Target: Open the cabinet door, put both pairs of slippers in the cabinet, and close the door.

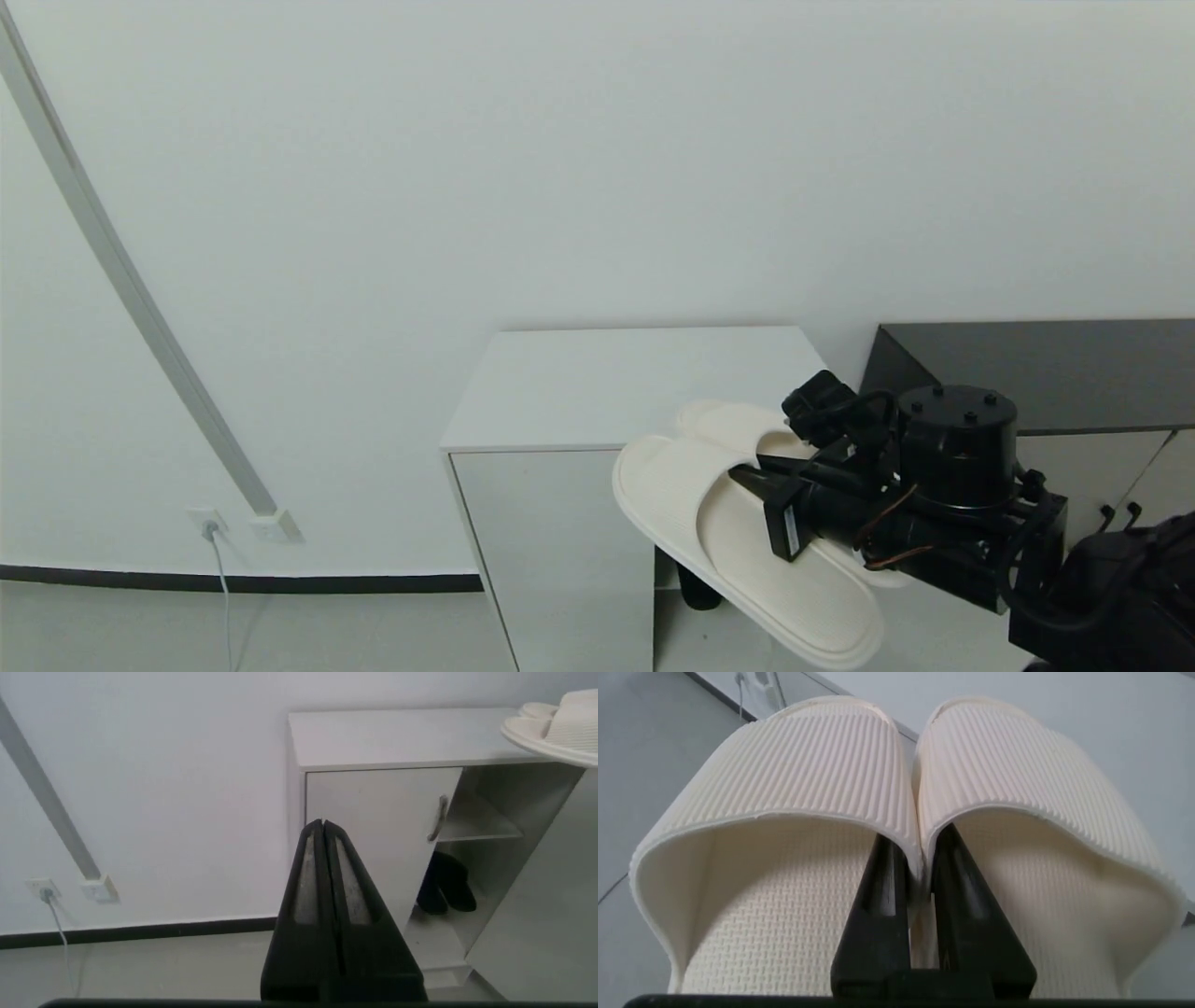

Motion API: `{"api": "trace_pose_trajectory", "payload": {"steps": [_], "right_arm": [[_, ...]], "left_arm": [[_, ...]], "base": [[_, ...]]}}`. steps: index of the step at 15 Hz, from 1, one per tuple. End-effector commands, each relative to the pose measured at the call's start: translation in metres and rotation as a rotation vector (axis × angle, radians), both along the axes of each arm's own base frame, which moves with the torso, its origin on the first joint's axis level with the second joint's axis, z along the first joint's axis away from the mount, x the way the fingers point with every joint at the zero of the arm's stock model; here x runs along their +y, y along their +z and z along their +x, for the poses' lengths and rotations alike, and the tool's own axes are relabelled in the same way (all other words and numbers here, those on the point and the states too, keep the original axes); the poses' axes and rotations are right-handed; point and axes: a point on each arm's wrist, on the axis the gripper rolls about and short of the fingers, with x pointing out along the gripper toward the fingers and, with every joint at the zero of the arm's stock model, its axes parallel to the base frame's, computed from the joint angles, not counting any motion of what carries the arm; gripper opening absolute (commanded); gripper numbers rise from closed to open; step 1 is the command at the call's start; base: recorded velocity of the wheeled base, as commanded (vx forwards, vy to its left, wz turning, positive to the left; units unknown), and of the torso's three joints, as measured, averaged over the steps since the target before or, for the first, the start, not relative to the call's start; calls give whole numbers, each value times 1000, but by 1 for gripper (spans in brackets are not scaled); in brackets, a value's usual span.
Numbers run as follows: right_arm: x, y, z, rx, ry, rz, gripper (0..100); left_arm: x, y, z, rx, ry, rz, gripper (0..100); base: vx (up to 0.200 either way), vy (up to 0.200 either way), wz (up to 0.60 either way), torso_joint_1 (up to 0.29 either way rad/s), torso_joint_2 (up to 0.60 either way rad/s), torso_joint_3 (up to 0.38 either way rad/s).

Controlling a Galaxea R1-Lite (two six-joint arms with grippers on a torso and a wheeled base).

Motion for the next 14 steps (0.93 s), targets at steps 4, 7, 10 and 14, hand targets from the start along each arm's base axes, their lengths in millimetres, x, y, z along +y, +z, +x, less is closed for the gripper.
{"api": "trace_pose_trajectory", "payload": {"steps": [4, 7, 10, 14], "right_arm": [[-1, -2, -3, 4, 4, -5, 0], [-2, -7, -7, -8, 19, -45, 0], [-2, -7, -7, -15, 26, -58, 0], [-2, -8, -9, -15, 29, -59, 0]], "left_arm": [[0, 0, 0, 1, 0, -1, 0], [0, 0, 0, 1, 0, -1, 0], [0, 0, 0, 1, 0, -1, 0], [0, 0, 0, 1, 0, -1, 0]], "base": [[0, -150, 0, 3, 3, -1], [0, 0, 0, 0, 0, 0], [0, 0, 0, 0, 0, 0], [0, 0, 0, 0, 0, 0]]}}
